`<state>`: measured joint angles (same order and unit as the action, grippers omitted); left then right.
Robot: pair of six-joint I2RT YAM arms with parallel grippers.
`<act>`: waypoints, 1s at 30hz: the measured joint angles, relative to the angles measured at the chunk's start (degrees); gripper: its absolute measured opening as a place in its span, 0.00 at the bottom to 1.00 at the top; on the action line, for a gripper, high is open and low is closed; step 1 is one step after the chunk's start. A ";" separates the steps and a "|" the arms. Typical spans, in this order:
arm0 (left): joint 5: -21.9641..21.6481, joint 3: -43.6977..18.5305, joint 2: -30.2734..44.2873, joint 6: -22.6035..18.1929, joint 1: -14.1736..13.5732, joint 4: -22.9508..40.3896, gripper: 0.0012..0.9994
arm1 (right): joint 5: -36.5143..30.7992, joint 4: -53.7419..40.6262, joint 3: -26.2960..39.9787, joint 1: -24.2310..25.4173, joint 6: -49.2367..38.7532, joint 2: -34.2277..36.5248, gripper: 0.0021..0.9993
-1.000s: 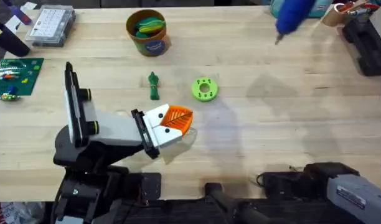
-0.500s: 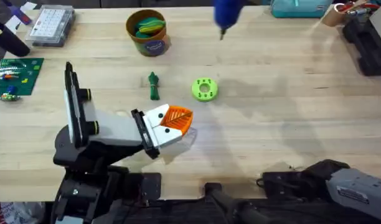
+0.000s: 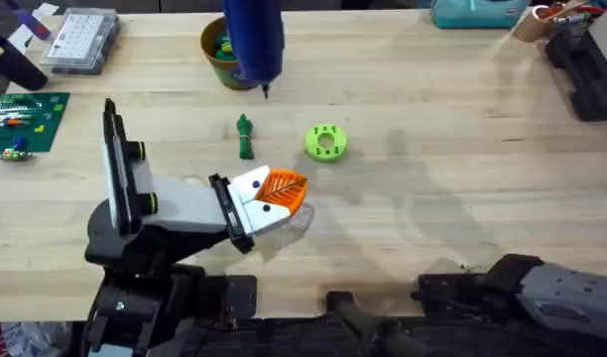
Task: Pick up the gripper from the table and insert it into the empty holder that is missing its gripper. Then pick up a screw, insert it into the mounting hole, and use the screwdriver to tighten it. Finally, clean up the table by picking up the vegetable and placing it into the bucket.
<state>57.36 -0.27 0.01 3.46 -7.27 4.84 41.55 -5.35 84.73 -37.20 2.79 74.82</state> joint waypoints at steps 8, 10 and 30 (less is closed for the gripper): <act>0.00 0.00 0.00 0.00 0.00 0.00 0.01 | 0.00 -4.20 0.07 -0.24 -2.43 -1.72 0.03; 0.00 0.00 0.00 0.00 0.00 0.00 0.01 | 0.02 -3.31 -0.02 -0.75 -3.05 -2.10 0.03; 0.00 0.00 0.00 0.00 0.00 0.00 0.01 | 0.91 14.71 -13.53 -6.80 -4.09 -3.07 0.03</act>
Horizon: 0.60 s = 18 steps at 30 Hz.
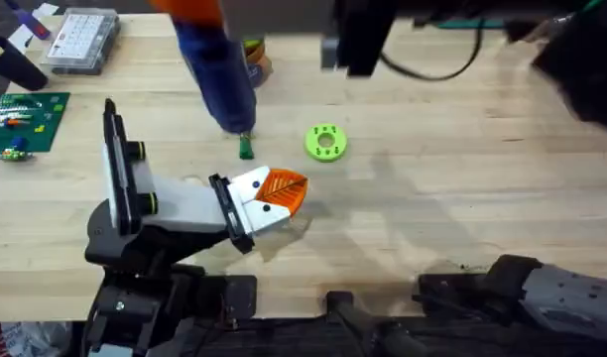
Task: Pick up the gripper from the table and insert it into the empty holder that is missing its gripper. Then pick up a screw, insert it into the mounting hole, and use the screwdriver to tighten it. Finally, clean up the table by picking up the vegetable and placing it into the bucket.
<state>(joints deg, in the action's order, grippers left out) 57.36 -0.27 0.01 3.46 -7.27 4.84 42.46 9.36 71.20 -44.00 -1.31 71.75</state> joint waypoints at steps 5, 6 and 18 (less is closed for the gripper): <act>0.00 0.00 0.00 0.01 0.00 0.00 0.01 | 0.40 4.75 -5.77 -0.03 0.38 -0.04 0.03; 0.00 0.00 0.00 0.01 0.00 0.00 0.01 | 0.54 5.39 -6.66 -0.03 0.43 -0.12 0.03; 0.00 0.00 0.00 0.00 0.00 0.00 0.01 | 5.23 9.82 -10.12 -0.03 0.88 -3.23 0.03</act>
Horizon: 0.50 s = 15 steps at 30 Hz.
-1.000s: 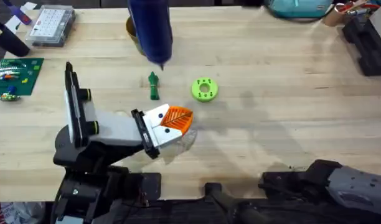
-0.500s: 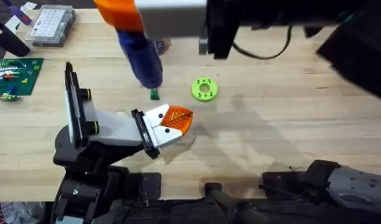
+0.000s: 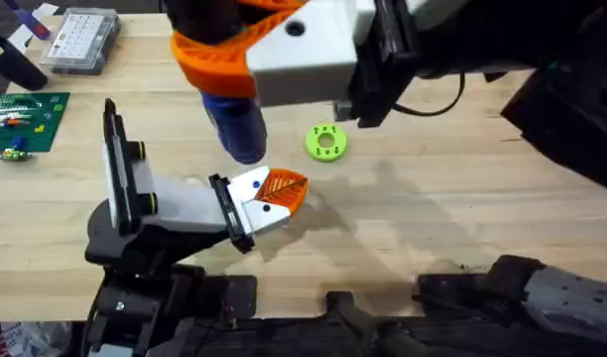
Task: Pick up the gripper from the table and insert it into the empty holder that is missing its gripper. Then pick up a screw, insert it into the mounting hole, and use the screwdriver to tighten it. Finally, clean up the table by picking up the vegetable and placing it into the bucket.
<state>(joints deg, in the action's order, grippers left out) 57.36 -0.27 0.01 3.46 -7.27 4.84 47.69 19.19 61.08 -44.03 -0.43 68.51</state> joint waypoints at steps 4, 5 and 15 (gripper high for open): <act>0.00 0.00 0.00 0.00 0.00 0.00 0.01 | 0.37 -0.01 -0.02 0.00 0.02 0.00 0.03; 0.00 0.00 0.00 0.00 0.00 0.00 0.01 | 0.40 -0.01 -0.02 0.00 0.04 0.01 0.03; 0.00 0.00 0.00 0.00 0.00 0.00 0.01 | 0.40 2.54 -1.09 0.00 0.20 0.01 0.03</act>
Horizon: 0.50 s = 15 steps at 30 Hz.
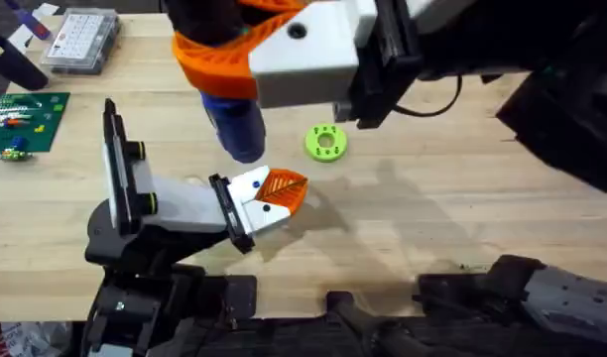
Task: Pick up the gripper from the table and insert it into the empty holder that is missing its gripper. Then pick up a screw, insert it into the mounting hole, and use the screwdriver to tighten it. Finally, clean up the table by picking up the vegetable and placing it into the bucket.
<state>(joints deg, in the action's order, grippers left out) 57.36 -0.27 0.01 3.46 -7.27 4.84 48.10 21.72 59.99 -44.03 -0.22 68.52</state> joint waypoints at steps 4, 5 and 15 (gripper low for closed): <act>0.00 0.00 0.00 0.00 0.00 0.00 0.01 | -0.24 4.10 -2.46 0.00 0.59 -0.01 0.03; 0.00 0.00 0.00 0.00 0.00 0.00 0.01 | -0.28 5.02 -3.10 0.00 0.74 -0.01 0.03; 0.00 0.00 0.00 0.00 0.00 0.00 0.01 | -0.41 5.27 -5.01 0.00 1.54 0.38 0.03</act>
<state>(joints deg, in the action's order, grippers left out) 57.36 -0.27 0.01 3.46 -7.27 4.84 47.68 26.99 54.98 -44.03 1.31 68.90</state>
